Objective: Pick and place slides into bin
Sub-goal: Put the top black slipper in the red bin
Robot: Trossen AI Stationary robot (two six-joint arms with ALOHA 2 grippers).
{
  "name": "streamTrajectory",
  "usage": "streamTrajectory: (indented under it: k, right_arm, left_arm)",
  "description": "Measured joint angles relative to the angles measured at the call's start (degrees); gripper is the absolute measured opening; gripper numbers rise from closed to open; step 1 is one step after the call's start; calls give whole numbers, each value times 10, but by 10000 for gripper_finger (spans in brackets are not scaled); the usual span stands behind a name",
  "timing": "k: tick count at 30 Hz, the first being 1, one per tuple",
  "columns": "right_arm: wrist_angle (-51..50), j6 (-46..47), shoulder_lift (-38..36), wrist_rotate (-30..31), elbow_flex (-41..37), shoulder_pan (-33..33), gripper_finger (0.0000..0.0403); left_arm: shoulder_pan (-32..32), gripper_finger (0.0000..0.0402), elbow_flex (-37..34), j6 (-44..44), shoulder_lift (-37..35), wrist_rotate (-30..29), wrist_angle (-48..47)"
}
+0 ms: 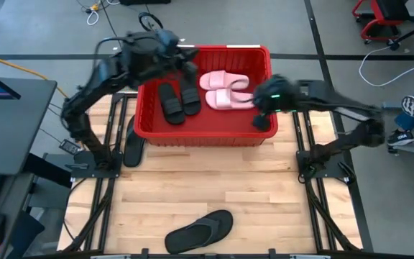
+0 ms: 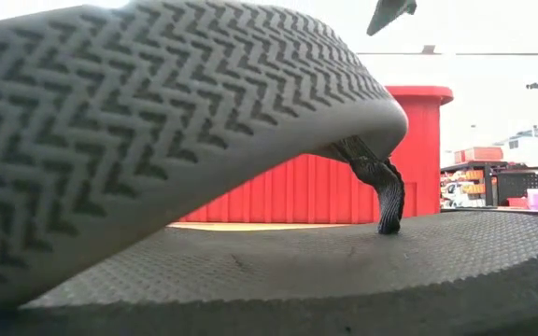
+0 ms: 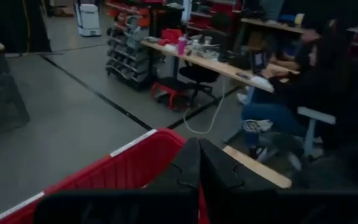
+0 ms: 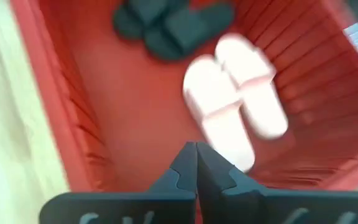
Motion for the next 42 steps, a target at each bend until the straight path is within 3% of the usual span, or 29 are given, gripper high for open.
streamTrajectory:
  k: [4, 7, 10, 14, 16, 21, 24, 30, 36, 42]
  right_arm:
    - [18, 58, -87, -5, 1, 15, 8]
    - [15, 107, -134, -60, 1, 24, 17]
    - [-4, 113, -162, -121, 1, 38, 32]
    - [-38, 144, -169, -127, 1, 80, 57]
    - [-55, 143, -163, -127, 0, 102, 68]
    - [-78, 149, -134, -123, -12, 147, 86]
    - [-76, 154, -114, -108, -20, 163, 88]
    - [-74, 157, -71, -104, -24, 172, 87]
    - [-49, 197, -36, -103, -24, 172, 87]
    - [-22, 224, -13, -103, -24, 172, 87]
  left_arm:
    - [-18, 15, 0, -31, -38, -10, -61]
    - [-33, 31, 0, -35, -56, -36, -142]
    - [-49, 57, 0, -81, -64, -58, -248]
    - [-80, 101, -1, -183, -65, -59, -405]
    - [-103, 123, -1, -220, -60, -39, -456]
    - [-168, 167, -33, -250, -55, 78, -427]
    - [-217, 180, -55, -320, -55, 89, -454]
    - [-316, 175, -172, -465, -60, 86, -456]
    - [-412, 156, -360, -648, -73, 82, -453]
    - [-485, 146, -550, -751, -81, 155, -453]
